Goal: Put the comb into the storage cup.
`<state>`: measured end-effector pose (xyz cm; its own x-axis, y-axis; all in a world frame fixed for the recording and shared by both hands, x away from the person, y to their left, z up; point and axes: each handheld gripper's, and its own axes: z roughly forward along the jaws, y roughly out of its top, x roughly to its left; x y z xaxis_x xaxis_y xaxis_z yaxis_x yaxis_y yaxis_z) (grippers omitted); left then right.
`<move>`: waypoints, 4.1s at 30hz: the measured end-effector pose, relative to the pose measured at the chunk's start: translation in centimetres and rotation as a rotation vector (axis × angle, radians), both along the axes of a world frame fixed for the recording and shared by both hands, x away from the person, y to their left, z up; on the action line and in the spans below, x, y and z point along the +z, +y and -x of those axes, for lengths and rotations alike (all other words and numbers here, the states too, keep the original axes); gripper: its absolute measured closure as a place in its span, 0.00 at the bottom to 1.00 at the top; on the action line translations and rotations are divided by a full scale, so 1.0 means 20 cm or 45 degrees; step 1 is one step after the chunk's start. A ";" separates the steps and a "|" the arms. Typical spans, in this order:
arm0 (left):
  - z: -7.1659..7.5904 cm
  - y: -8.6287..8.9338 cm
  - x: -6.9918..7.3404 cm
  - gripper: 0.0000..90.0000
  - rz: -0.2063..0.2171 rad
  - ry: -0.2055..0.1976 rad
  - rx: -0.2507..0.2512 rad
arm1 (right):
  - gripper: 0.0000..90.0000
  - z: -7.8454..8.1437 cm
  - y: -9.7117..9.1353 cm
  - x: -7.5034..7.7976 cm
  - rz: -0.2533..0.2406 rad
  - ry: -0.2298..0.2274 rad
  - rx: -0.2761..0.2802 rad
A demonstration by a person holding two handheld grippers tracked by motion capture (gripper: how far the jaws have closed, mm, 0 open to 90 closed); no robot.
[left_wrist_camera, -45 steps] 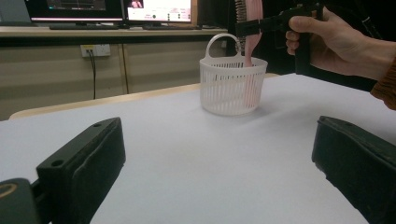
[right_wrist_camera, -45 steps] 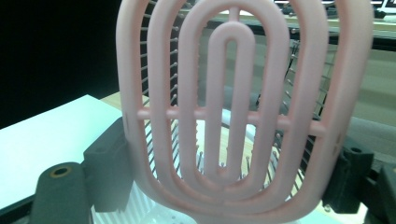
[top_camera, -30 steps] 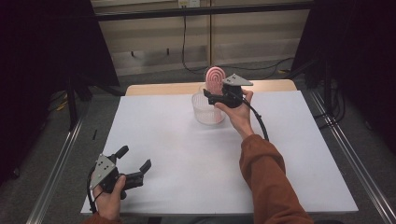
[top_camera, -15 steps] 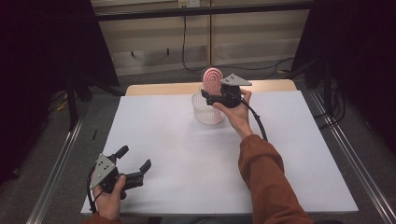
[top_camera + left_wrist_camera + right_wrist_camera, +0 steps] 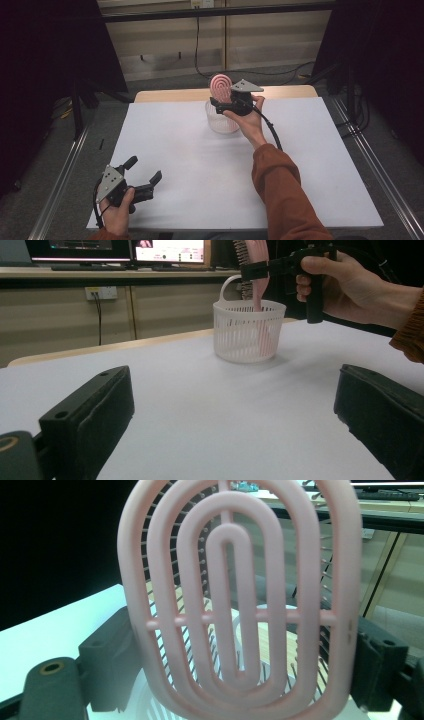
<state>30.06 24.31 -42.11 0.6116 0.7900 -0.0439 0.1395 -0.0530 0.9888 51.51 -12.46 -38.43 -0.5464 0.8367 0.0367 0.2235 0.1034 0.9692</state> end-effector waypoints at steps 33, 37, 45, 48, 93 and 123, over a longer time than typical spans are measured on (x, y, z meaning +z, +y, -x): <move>-0.01 0.00 0.00 0.03 -0.022 0.006 -0.009 | 0.15 -0.04 0.09 -0.04 0.028 0.070 0.050; -0.01 0.01 0.00 0.03 -0.024 0.003 -0.008 | 0.15 -0.05 0.11 -0.06 0.049 0.076 0.056; -0.01 0.01 0.00 0.03 -0.013 0.004 -0.006 | 0.15 -0.06 0.12 -0.06 0.089 0.090 0.038; -0.01 0.01 0.00 0.03 -0.012 0.002 0.001 | 0.14 -0.06 0.13 -0.07 0.110 0.095 0.048; -0.01 0.01 -0.01 0.03 0.009 0.003 0.038 | 0.03 0.05 0.02 0.01 0.048 0.063 -0.011; -0.01 0.01 -0.01 0.03 0.003 0.000 0.055 | 0.01 0.21 -0.10 0.06 -0.010 -0.076 -0.138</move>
<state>30.35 24.49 -42.32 0.5770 0.8155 -0.0458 0.1419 -0.0449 0.9889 47.39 -14.53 -37.18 -0.4544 0.8907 0.0135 0.1745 0.0742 0.9819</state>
